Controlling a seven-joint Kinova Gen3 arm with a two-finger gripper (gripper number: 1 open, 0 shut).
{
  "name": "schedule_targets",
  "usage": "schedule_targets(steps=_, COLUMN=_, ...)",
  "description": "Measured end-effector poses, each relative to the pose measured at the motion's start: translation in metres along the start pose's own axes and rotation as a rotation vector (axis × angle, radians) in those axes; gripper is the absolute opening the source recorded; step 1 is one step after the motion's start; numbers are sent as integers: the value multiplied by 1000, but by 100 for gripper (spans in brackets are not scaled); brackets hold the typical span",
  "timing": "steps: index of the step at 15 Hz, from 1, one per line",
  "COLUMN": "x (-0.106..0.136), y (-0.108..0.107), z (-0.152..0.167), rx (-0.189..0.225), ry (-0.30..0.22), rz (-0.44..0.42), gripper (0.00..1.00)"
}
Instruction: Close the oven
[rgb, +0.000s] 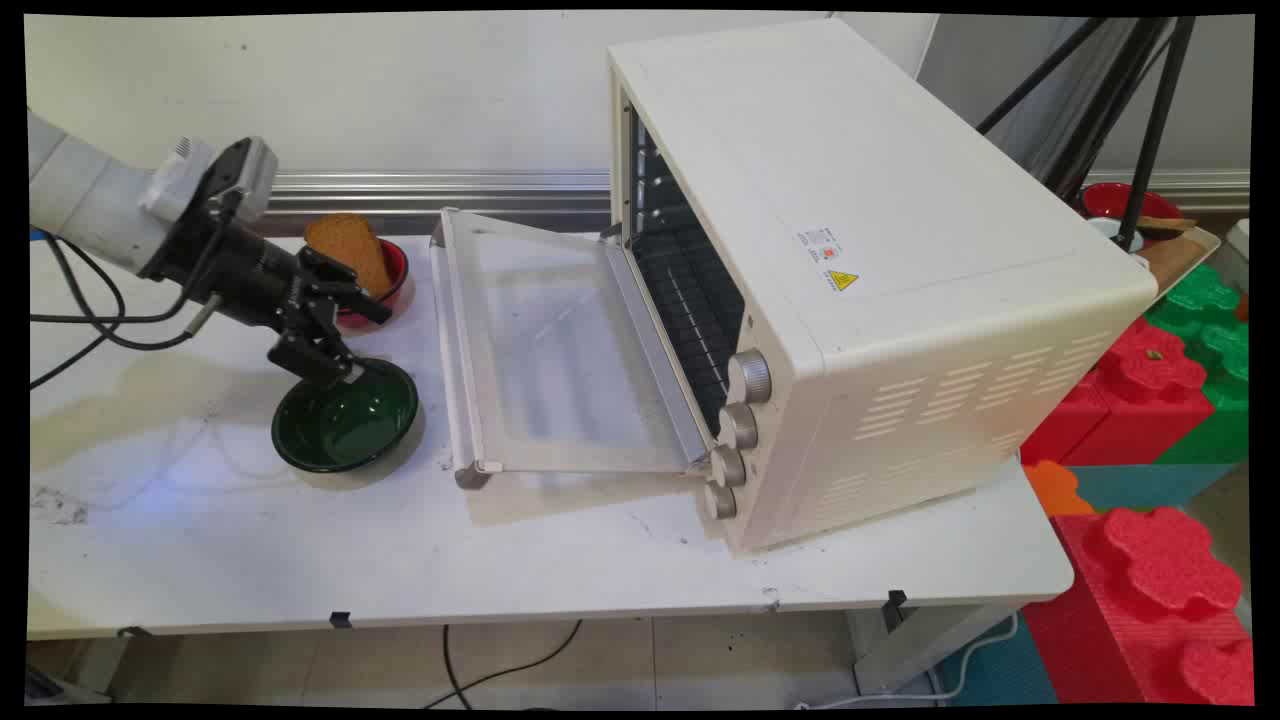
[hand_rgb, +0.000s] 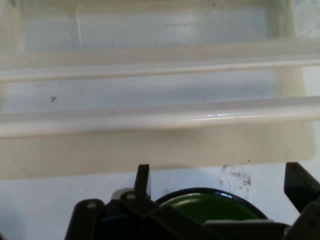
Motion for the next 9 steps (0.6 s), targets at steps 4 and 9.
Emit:
schedule_targets(steps=4, x=4, y=0, z=10, rx=4, ry=5, rz=0, gripper=100)
schedule_targets(steps=9, x=5, y=-1, z=18, rx=11, ry=5, rz=3, gripper=100)
